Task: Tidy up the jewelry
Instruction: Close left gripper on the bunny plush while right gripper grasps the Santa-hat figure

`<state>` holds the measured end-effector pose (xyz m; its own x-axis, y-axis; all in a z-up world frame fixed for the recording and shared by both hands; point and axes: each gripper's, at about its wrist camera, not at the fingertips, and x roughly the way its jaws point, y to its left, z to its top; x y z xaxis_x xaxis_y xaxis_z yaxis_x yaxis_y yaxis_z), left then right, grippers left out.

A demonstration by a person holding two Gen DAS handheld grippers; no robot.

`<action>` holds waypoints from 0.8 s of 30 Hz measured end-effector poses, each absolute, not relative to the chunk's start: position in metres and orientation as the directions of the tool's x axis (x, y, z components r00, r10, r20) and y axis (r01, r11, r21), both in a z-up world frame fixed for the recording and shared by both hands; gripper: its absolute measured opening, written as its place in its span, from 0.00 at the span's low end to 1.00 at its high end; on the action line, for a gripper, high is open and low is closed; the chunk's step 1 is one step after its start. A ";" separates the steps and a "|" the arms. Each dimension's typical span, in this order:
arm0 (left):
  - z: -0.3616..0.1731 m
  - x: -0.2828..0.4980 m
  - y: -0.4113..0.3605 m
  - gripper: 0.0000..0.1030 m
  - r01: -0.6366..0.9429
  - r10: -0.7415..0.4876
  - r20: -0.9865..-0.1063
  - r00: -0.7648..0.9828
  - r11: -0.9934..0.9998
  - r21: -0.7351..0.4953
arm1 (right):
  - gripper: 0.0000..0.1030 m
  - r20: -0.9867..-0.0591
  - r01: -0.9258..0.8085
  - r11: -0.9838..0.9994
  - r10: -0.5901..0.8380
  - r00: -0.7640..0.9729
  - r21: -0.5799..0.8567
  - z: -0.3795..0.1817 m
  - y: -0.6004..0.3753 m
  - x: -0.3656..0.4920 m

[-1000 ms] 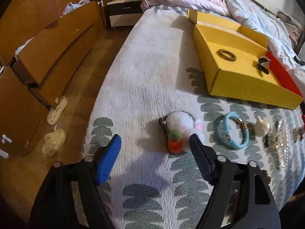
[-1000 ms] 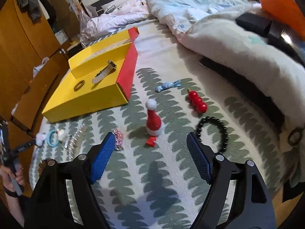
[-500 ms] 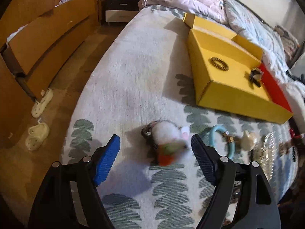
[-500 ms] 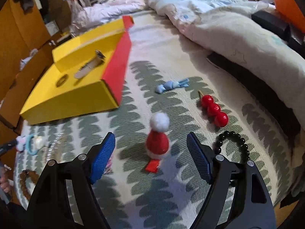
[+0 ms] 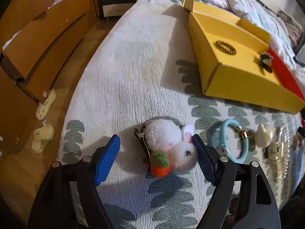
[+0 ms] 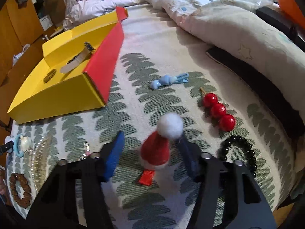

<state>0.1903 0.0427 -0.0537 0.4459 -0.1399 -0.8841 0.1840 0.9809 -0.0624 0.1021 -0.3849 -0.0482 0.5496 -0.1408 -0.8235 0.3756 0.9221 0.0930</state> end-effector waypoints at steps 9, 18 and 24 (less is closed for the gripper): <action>-0.051 0.184 0.037 0.47 0.209 -0.135 -0.877 0.462 0.977 -0.040 | 0.23 -0.821 0.393 0.910 -0.122 0.557 0.131 -0.048 -0.395 0.098; -0.037 0.181 0.046 0.39 0.194 -0.195 -0.856 0.479 0.974 -0.113 | 0.21 -0.804 0.348 0.910 -0.029 0.594 0.224 -0.039 -0.388 0.088; -0.016 0.177 0.045 0.39 0.206 -0.240 -0.827 0.509 0.966 -0.154 | 0.21 -0.750 0.302 0.916 -0.003 0.662 0.263 -0.013 -0.374 0.079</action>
<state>0.1768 0.0445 -0.0161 0.5088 -0.2400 -0.8268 0.2059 0.9664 -0.1538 0.0790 -0.3742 -0.0127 0.6620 -0.0032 -0.7495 0.3020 0.9164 0.2629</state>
